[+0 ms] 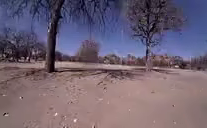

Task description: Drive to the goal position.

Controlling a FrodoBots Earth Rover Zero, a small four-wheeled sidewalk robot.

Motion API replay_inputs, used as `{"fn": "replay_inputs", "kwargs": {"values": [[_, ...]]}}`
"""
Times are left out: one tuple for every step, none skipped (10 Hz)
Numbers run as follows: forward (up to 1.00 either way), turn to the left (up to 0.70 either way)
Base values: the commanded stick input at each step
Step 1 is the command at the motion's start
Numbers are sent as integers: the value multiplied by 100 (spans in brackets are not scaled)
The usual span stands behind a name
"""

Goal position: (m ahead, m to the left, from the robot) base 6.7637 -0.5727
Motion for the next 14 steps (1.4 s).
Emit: {"fn": "replay_inputs", "kwargs": {"values": [[100,0],[100,0],[100,0],[100,0],[100,0],[100,0],[100,0],[100,0],[100,0],[100,0],[100,0],[100,0],[100,0],[100,0]]}}
